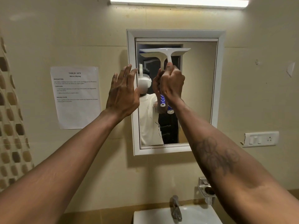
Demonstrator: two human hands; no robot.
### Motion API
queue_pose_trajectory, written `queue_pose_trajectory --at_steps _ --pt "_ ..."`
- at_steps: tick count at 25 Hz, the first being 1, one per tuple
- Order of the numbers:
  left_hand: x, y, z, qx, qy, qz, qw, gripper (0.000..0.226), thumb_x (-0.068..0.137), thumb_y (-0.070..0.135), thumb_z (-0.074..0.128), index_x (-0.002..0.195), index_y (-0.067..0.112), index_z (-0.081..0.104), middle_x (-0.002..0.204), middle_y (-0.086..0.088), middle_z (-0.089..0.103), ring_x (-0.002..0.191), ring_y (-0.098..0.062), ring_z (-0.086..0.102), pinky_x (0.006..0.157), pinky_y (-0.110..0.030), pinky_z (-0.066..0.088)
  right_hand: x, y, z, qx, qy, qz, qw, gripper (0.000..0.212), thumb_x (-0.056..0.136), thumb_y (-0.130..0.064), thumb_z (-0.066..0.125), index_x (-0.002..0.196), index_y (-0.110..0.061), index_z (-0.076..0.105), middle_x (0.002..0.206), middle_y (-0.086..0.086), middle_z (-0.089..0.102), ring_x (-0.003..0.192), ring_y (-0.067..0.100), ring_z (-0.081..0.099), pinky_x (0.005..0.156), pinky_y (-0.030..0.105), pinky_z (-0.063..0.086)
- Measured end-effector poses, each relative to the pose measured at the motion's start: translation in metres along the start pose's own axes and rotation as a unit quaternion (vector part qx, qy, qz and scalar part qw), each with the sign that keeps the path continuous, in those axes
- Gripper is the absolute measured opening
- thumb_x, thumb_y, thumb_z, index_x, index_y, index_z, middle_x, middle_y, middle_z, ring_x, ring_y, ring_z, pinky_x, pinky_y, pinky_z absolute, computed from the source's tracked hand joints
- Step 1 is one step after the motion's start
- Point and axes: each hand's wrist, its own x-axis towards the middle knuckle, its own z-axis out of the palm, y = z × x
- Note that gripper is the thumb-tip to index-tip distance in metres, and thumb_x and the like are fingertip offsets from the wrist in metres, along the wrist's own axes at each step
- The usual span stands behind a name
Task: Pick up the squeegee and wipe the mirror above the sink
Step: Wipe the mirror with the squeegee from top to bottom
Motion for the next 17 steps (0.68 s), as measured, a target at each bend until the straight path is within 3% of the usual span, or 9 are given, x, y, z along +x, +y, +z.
queue_pose_trajectory --at_steps 2,6,13,17 --pt "0.004 -0.003 0.002 0.007 0.0 0.002 1.0 0.071 0.098 0.021 0.064 0.16 0.011 0.032 0.171 -0.014 0.025 0.16 -0.033 0.022 0.131 -0.055 0.015 0.007 0.003 0.005 -0.006 0.002 -0.003 1.0 0.04 0.111 -0.036 0.037 0.092 -0.013 0.064 0.072 -0.005 0.064 0.064 -0.004 0.065 0.048 0.006 0.045" --pt "0.01 -0.008 0.007 0.012 0.002 0.005 1.0 0.072 0.096 0.018 0.065 0.16 0.01 0.033 0.171 -0.015 0.026 0.16 -0.034 0.023 0.131 -0.055 0.016 0.014 0.015 0.008 -0.067 0.016 -0.044 0.997 0.044 0.112 -0.032 0.038 0.095 -0.005 0.069 0.072 -0.002 0.062 0.054 0.001 0.057 0.052 0.004 0.043" --pt "0.0 -0.006 0.021 0.013 -0.012 0.003 1.0 0.068 0.099 0.021 0.062 0.159 0.01 0.034 0.172 -0.013 0.024 0.16 -0.032 0.022 0.131 -0.054 0.015 -0.03 0.047 0.002 -0.106 0.025 -0.03 0.994 0.036 0.111 -0.036 0.038 0.094 -0.017 0.063 0.068 -0.011 0.057 0.058 0.001 0.06 0.045 0.006 0.04" --pt "-0.01 -0.004 0.02 0.008 -0.019 -0.002 1.0 0.063 0.103 0.028 0.058 0.159 0.01 0.036 0.172 -0.014 0.024 0.161 -0.033 0.022 0.131 -0.055 0.015 -0.063 0.057 -0.015 -0.1 0.015 -0.013 0.995 0.038 0.111 -0.034 0.036 0.089 -0.015 0.061 0.064 -0.018 0.049 0.073 -0.018 0.057 0.058 -0.002 0.04"
